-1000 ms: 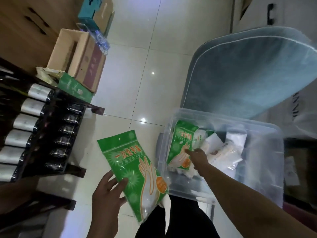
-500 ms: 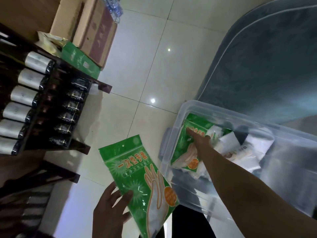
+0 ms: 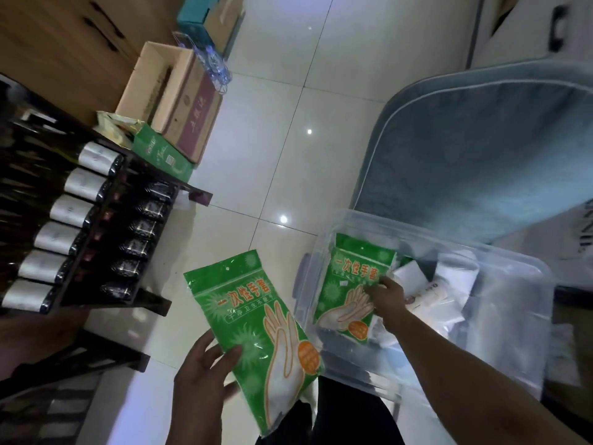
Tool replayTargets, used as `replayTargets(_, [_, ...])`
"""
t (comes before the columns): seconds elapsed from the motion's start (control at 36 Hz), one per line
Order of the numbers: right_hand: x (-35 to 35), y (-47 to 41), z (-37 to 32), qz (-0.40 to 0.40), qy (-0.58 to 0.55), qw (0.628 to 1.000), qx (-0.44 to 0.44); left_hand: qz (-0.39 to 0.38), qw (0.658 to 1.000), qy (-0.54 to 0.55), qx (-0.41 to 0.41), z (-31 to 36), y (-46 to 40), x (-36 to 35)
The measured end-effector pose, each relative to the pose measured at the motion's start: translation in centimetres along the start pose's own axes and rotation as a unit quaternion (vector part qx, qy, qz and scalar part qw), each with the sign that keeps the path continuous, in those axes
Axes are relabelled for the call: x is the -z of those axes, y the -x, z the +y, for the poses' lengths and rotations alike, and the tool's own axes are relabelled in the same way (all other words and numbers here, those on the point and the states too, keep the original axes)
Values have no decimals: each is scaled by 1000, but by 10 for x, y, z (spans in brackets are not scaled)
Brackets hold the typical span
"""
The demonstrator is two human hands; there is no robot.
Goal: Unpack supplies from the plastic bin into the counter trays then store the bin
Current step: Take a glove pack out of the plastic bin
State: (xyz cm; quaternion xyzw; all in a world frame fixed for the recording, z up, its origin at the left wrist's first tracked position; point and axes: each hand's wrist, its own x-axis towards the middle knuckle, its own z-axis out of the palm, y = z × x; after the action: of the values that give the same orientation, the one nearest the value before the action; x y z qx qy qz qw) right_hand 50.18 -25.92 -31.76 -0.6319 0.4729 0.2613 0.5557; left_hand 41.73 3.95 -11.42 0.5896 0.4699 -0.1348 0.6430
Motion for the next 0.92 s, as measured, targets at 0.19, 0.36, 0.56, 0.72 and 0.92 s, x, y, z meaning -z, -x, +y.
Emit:
replayTargets(0.19, [31, 63, -6, 43, -60, 994, 75, -85, 996, -6, -34, 26, 14, 6])
replayTargets(0.36, [79, 137, -2, 61, -131, 980, 139, -177, 982, -15, -66, 46, 21, 12])
replayTargets(0.56, [115, 252, 32, 147, -236, 940, 198, -300, 950, -48, -70, 55, 28, 16])
replayTargets(0.72, [120, 346, 93, 273, -311, 882, 228, -416, 905, -81, -45, 42, 43, -7])
replayTargets(0.92, [160, 428, 156, 367, -349, 831, 230, -526, 839, -135, -16, 14, 92, -52])
